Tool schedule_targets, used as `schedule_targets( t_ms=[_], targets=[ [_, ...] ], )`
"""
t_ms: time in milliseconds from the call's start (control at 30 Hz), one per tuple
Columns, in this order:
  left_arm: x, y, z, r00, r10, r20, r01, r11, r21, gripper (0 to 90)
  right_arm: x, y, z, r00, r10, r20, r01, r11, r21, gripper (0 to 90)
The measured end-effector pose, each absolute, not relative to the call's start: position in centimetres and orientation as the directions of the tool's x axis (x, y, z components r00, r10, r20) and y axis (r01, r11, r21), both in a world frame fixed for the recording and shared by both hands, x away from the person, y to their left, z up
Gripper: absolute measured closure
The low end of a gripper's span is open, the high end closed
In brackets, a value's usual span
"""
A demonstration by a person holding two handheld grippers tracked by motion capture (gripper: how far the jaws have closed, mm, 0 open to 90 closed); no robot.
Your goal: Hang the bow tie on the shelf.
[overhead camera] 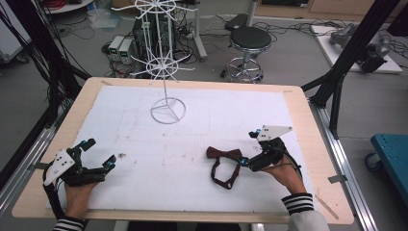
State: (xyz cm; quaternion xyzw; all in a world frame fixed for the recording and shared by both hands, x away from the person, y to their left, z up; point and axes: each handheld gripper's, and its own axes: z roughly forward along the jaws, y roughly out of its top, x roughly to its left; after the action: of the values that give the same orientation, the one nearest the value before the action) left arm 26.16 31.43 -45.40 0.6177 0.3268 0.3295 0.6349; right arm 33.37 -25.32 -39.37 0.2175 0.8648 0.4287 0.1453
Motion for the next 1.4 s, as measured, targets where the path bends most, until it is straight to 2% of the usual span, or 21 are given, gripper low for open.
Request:
schedule_targets(
  t_ms=[267,567,600,933,967,1100,1167,1200,1400],
  targets=[
    [26.2,31.4,-45.4,0.569,0.822,-0.008,-0.014,0.019,1.0,1.7,34.1,-24.2,-39.2,-0.892,0.441,-0.1,0.234,0.638,0.734,1.1],
    [26.2,31.4,-45.4,0.57,0.821,-0.006,-0.014,0.017,1.0,1.7,34.8,-23.0,-39.6,-0.917,0.391,-0.081,0.24,0.702,0.671,1.2],
    [26.2,31.5,-45.4,0.57,0.821,-0.006,-0.013,0.017,1.0,1.7,35.0,-22.7,-39.7,-0.922,0.377,-0.088,0.238,0.731,0.64,1.4],
    [26.2,31.4,-45.4,0.57,0.821,-0.007,-0.013,0.018,1.0,1.7,35.5,-22.1,-40.5,-0.932,0.353,-0.077,0.236,0.756,0.611,2.0],
    [26.2,31.4,-45.4,0.57,0.822,-0.008,-0.013,0.019,1.0,1.7,35.6,-22.2,-40.6,-0.934,0.349,-0.072,0.238,0.76,0.606,5.4],
    [26.2,31.4,-45.4,0.571,0.821,-0.004,-0.014,0.015,1.0,1.7,35.7,-22.3,-40.8,-0.936,0.347,-0.062,0.243,0.762,0.601,5.5],
    [26.2,31.4,-45.4,0.571,0.821,-0.005,-0.014,0.015,1.0,1.7,35.8,-22.3,-40.9,-0.939,0.34,-0.054,0.243,0.766,0.596,8.3],
    [26.2,31.4,-45.4,0.571,0.821,-0.005,-0.014,0.015,1.0,1.7,35.8,-22.3,-41.0,-0.943,0.326,-0.064,0.231,0.781,0.58,14.4],
    [26.1,31.4,-45.4,0.571,0.821,-0.004,-0.014,0.014,1.0,1.7,36.0,-22.1,-41.3,-0.944,0.326,-0.052,0.244,0.795,0.555,18.7]
  ],
)
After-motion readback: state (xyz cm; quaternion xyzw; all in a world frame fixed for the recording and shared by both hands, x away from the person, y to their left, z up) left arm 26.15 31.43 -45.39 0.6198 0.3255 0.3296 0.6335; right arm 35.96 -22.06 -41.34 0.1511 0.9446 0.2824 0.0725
